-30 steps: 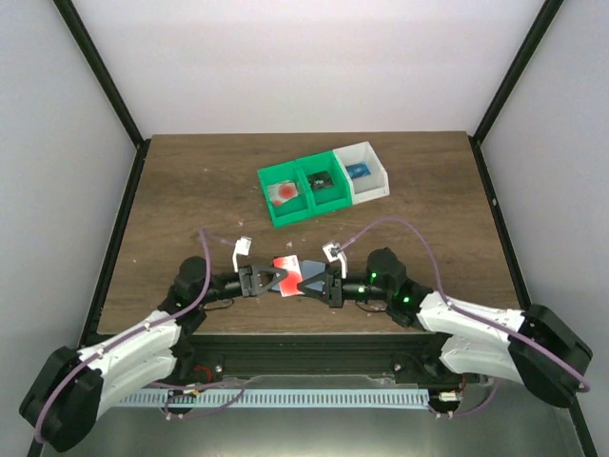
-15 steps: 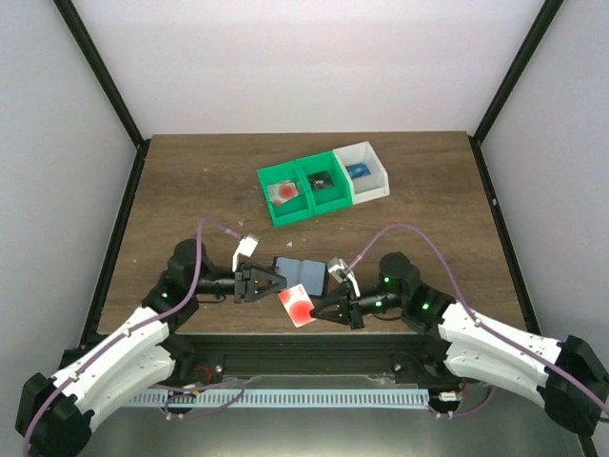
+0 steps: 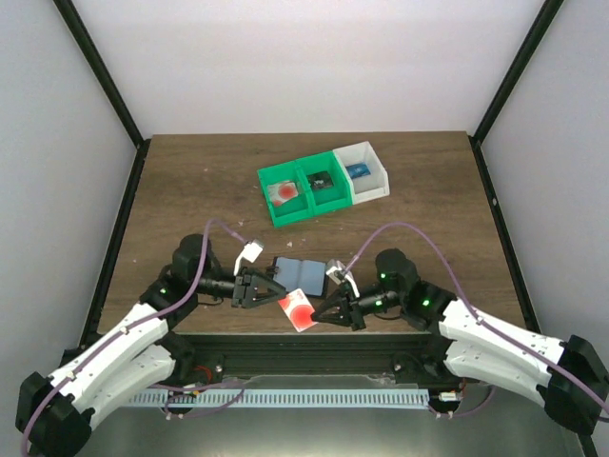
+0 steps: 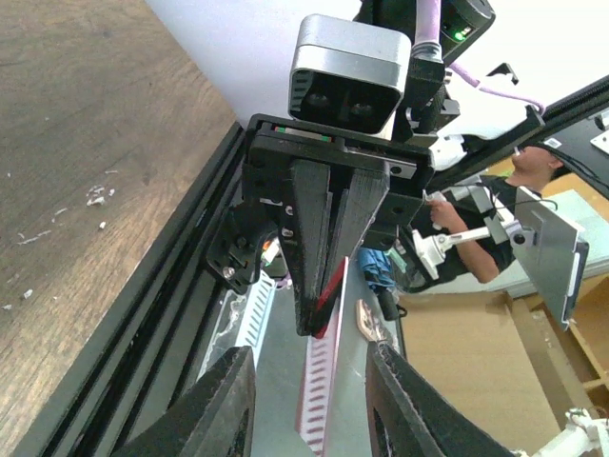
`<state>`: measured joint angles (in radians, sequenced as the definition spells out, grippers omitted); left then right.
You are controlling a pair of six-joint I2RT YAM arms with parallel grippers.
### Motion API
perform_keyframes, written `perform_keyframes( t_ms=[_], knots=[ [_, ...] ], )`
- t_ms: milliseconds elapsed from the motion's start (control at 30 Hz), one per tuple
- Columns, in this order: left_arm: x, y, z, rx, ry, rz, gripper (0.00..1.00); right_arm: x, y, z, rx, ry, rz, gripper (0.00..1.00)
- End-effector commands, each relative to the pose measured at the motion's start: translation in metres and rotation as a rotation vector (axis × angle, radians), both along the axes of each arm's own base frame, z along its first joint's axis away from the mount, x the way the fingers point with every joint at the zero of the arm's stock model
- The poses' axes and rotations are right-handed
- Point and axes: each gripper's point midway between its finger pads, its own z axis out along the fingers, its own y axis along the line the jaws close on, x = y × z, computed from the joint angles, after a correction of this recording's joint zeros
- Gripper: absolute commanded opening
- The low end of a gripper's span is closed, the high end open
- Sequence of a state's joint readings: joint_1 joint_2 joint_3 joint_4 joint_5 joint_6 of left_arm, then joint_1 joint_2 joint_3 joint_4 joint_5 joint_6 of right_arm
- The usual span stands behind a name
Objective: Take the credit cards out of the card holder
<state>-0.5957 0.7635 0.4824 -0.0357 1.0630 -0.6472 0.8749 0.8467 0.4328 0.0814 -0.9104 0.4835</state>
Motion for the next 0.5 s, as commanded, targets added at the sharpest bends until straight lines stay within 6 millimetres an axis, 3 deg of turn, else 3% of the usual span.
perform_keyframes(
  t_ms=[0, 200, 400, 467],
  knots=[
    [-0.005, 0.0, 0.002, 0.008, -0.011, -0.036, 0.31, -0.003, 0.003, 0.015, 0.017, -0.019, 0.029, 0.0],
    [-0.005, -0.002, 0.001, 0.015, -0.009, -0.051, 0.0, 0.001, 0.007, 0.016, 0.009, -0.013, 0.022, 0.01],
    [0.005, -0.001, 0.0, 0.042, -0.048, 0.023, 0.0, 0.009, 0.008, 0.014, -0.007, -0.009, -0.027, 0.01],
    [0.01, 0.0, -0.001, 0.053, -0.052, 0.053, 0.0, 0.015, 0.008, 0.014, -0.017, -0.009, -0.065, 0.12]
  ],
)
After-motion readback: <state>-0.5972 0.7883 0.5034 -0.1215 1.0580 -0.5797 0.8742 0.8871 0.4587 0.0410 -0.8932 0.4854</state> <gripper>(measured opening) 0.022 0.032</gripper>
